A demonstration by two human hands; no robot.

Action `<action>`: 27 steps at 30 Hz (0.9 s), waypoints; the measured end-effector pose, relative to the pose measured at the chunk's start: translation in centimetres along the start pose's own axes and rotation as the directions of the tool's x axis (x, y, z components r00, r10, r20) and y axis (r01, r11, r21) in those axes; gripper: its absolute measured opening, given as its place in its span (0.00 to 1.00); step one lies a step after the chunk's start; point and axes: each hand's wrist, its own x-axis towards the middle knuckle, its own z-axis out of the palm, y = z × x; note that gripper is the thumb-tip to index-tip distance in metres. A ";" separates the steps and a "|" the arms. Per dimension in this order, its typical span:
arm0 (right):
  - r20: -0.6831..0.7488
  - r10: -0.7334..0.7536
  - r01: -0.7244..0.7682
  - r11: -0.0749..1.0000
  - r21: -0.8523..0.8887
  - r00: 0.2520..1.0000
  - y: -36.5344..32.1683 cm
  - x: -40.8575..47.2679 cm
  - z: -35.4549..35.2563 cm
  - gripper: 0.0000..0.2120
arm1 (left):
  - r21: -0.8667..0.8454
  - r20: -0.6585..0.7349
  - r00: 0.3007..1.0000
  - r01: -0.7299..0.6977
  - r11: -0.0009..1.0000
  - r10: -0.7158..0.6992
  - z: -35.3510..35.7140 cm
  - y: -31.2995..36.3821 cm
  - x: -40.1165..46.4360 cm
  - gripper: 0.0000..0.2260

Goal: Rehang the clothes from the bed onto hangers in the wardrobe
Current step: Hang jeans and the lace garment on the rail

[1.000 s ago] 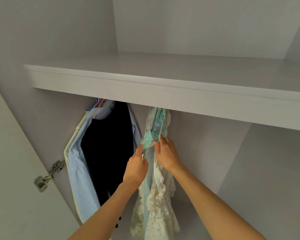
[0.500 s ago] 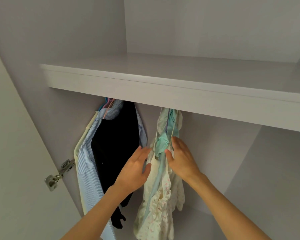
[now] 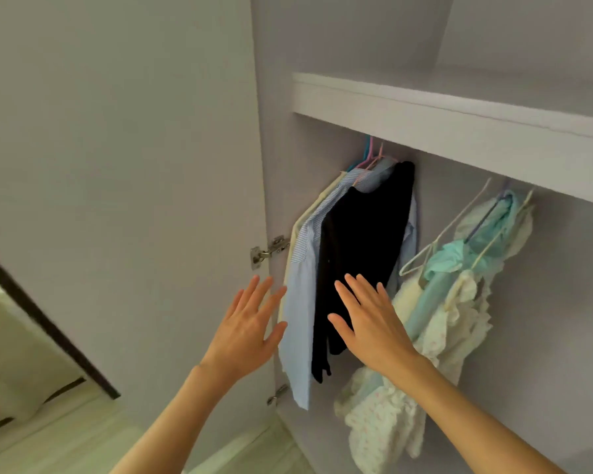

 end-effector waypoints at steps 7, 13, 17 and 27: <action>0.161 -0.405 0.391 0.914 0.112 0.900 -13.7 0.0 4.0 0.40 | 0.102 -0.019 0.907 0.421 0.902 -0.421 -4.3 -6.5 -15.1 0.29; 0.123 -0.676 0.642 0.731 0.229 0.726 -27.4 -3.1 6.2 0.30 | 0.001 -0.135 0.652 0.753 0.658 -0.746 -7.8 -8.3 -29.3 0.25; 0.094 -0.802 0.748 0.587 0.310 0.590 -37.5 -7.3 8.2 0.30 | 0.019 -0.137 0.483 0.874 0.485 -0.865 -9.8 -10.1 -39.8 0.28; 0.152 -0.974 0.893 0.217 0.393 0.169 -57.9 -20.1 12.8 0.30 | -0.107 -0.228 -0.056 0.994 -0.032 -0.972 -12.9 -9.2 -61.9 0.38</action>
